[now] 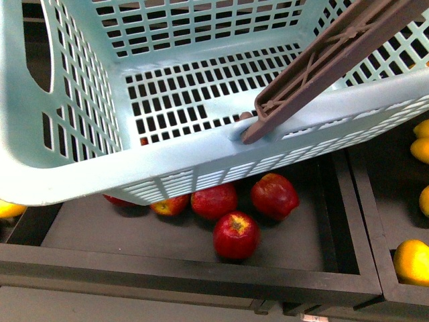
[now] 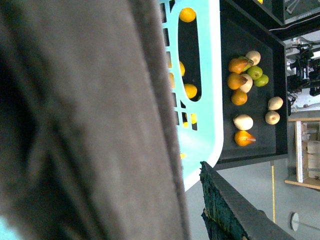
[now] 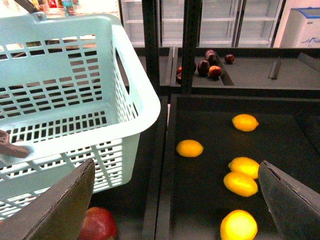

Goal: Pick lemon and mango into basket

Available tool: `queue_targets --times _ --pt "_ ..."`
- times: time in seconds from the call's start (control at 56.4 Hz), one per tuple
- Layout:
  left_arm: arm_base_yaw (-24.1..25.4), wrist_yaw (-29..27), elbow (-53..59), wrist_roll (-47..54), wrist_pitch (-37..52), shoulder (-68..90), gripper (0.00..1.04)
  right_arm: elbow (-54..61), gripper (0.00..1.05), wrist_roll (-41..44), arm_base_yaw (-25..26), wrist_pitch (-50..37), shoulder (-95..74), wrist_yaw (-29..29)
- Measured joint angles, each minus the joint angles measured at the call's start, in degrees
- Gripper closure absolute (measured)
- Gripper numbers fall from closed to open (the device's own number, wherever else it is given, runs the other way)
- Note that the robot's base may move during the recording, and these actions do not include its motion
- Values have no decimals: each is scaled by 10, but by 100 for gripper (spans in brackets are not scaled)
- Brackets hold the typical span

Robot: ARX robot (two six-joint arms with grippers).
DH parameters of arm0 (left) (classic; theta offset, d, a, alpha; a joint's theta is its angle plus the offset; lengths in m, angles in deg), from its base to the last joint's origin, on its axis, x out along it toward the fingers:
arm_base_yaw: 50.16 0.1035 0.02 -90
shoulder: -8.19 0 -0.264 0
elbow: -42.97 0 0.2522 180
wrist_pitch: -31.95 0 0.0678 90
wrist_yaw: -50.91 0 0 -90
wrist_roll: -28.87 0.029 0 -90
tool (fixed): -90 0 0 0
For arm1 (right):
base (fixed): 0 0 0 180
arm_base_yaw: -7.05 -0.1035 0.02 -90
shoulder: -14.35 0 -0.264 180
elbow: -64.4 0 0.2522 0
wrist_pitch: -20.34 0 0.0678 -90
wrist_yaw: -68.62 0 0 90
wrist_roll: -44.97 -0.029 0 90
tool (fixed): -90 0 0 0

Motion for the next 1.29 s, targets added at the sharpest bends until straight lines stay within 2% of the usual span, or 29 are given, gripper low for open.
queue_targets --times 0.23,0.266,0.301,0.39,0.479,0.567,0.674,0.727,0.886,0.922,1.117,1.294 --pt "0 -2 0 -2 0 0 80 -3 9 -9 -3 14 -8 12" --pt "0 -2 0 -2 0 0 80 -24 9 -39 -7 69 -30 43" --pt "1 -2 0 -2 0 0 80 -61 9 -104 4 155 -91 74" --pt "1 -1 0 -2 0 0 80 -79 9 -198 54 194 -165 43" --pt "1 1 0 -3 0 0 80 -90 9 -234 155 134 -238 -10" --pt "1 0 0 -3 0 0 80 -97 9 -231 240 49 -323 -19" --pt "1 0 0 -4 0 0 80 -108 9 -218 292 -35 -445 -26" --pt "1 -2 0 -4 0 0 80 -115 9 -199 302 -82 -517 -22" --pt "1 -1 0 -5 0 0 80 -157 9 -114 316 -278 -788 51" --pt "1 -1 0 -5 0 0 80 -171 9 -105 316 -305 -837 53" --pt "1 1 0 -4 0 0 80 -238 9 -100 304 -334 -1051 53" --pt "1 0 0 -4 0 0 80 -284 9 -91 277 -326 -1128 49"
